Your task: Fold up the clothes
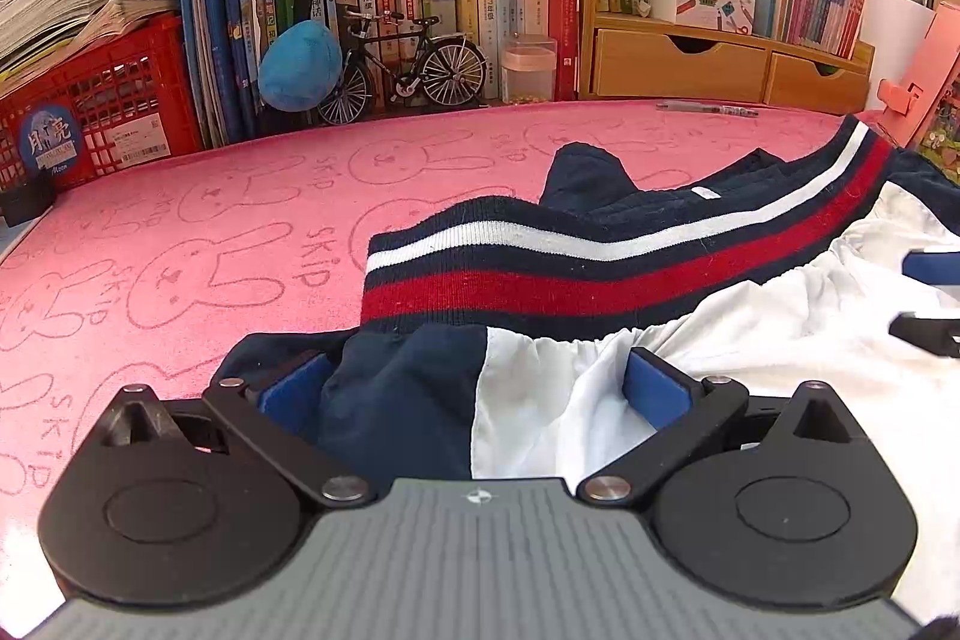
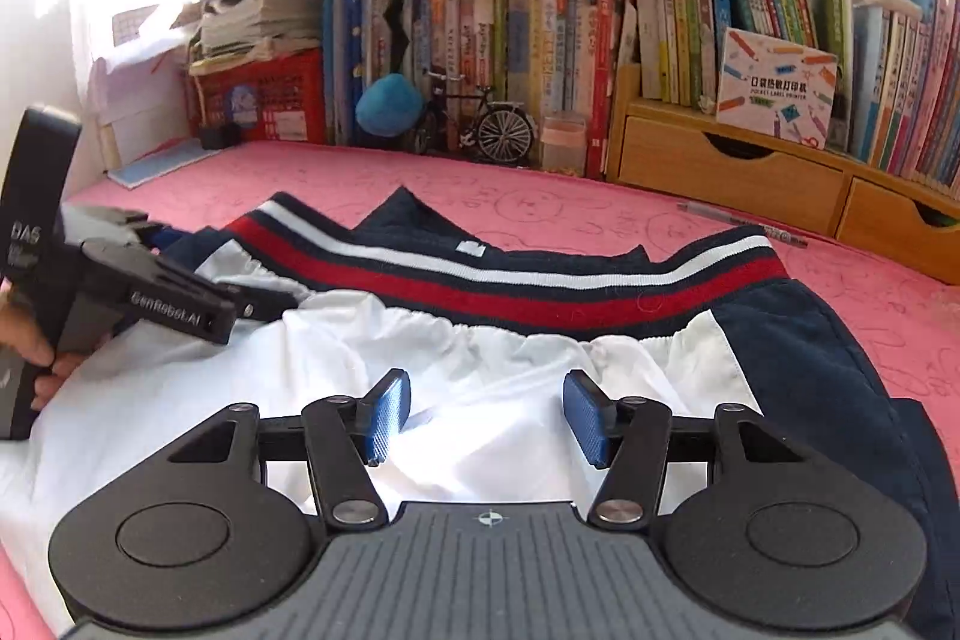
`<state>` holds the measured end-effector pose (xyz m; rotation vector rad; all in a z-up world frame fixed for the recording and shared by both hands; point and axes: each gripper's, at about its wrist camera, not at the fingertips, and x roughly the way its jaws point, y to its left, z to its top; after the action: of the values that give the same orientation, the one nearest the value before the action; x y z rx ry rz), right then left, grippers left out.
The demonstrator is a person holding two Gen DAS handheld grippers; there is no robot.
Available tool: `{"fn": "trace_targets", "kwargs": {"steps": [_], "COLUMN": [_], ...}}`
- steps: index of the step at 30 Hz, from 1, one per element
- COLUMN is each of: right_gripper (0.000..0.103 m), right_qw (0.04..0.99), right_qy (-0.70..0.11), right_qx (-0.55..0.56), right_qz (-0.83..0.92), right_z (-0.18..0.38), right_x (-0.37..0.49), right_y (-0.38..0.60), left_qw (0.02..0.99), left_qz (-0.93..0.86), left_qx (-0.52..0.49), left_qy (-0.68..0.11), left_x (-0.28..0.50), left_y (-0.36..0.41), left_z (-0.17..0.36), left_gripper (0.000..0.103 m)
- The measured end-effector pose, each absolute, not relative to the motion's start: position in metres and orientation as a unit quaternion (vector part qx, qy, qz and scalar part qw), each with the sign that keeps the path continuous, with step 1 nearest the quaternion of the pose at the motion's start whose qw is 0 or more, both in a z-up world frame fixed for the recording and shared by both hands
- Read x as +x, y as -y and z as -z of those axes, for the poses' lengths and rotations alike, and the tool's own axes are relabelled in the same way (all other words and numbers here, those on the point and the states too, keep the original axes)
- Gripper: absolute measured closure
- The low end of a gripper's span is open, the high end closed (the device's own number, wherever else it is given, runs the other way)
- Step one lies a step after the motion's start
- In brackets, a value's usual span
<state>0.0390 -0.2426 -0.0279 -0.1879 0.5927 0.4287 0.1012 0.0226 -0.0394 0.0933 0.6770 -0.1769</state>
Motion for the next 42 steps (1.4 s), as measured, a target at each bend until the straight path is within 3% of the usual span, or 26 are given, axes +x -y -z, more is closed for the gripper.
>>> {"fn": "trace_targets", "kwargs": {"steps": [4, 7, 9, 12, 20, 24, 30, 37, 39, 42], "right_gripper": [0.051, 0.052, 0.043, 0.044, 0.044, 0.044, 0.043, 0.042, 0.035, 0.038], "right_qw": [0.938, 0.948, 0.946, 0.947, 0.962, 0.96, 0.949, 0.965, 0.955, 0.956], "right_qy": [-0.301, -0.312, -0.322, -0.319, -0.268, -0.256, -0.235, -0.249, -0.258, -0.272], "right_qx": [-0.127, -0.063, -0.031, 0.036, -0.027, -0.053, -0.091, -0.067, -0.084, -0.044], "right_qz": [-0.111, -0.017, 0.035, 0.03, -0.039, -0.1, -0.19, 0.039, 0.117, 0.106], "right_z": [0.047, 0.046, 0.043, 0.031, 0.023, 0.028, 0.036, 0.057, 0.058, 0.041], "right_x": [0.001, -0.021, -0.039, -0.059, -0.084, -0.091, -0.1, -0.107, -0.108, -0.103], "right_y": [0.303, 0.367, 0.406, 0.433, 0.351, 0.295, 0.21, 0.348, 0.384, 0.397], "left_qw": [0.938, 0.937, 0.937, 0.939, 0.975, 0.972, 0.958, 0.961, 0.958, 0.961], "left_qz": [0.09, 0.096, 0.098, 0.093, 0.078, 0.029, -0.024, -0.043, -0.035, -0.043], "left_qx": [0.043, 0.039, 0.038, 0.042, 0.043, 0.083, 0.11, 0.036, -0.015, 0.006], "left_qy": [-0.332, -0.333, -0.333, -0.329, -0.205, -0.218, -0.262, -0.271, -0.283, -0.273], "left_x": [0.102, 0.103, 0.102, 0.094, -0.047, -0.092, -0.092, -0.096, -0.093, -0.098], "left_y": [-0.024, -0.025, -0.025, -0.027, -0.002, 0.026, 0.027, -0.02, -0.034, -0.028], "left_z": [0.039, 0.039, 0.039, 0.029, -0.016, 0.01, 0.046, 0.056, 0.058, 0.06], "left_gripper": [0.0, 0.0, 0.0, 0.0, 0.0, 0.0, 0.0, 0.0, 0.0, 0.0]}}
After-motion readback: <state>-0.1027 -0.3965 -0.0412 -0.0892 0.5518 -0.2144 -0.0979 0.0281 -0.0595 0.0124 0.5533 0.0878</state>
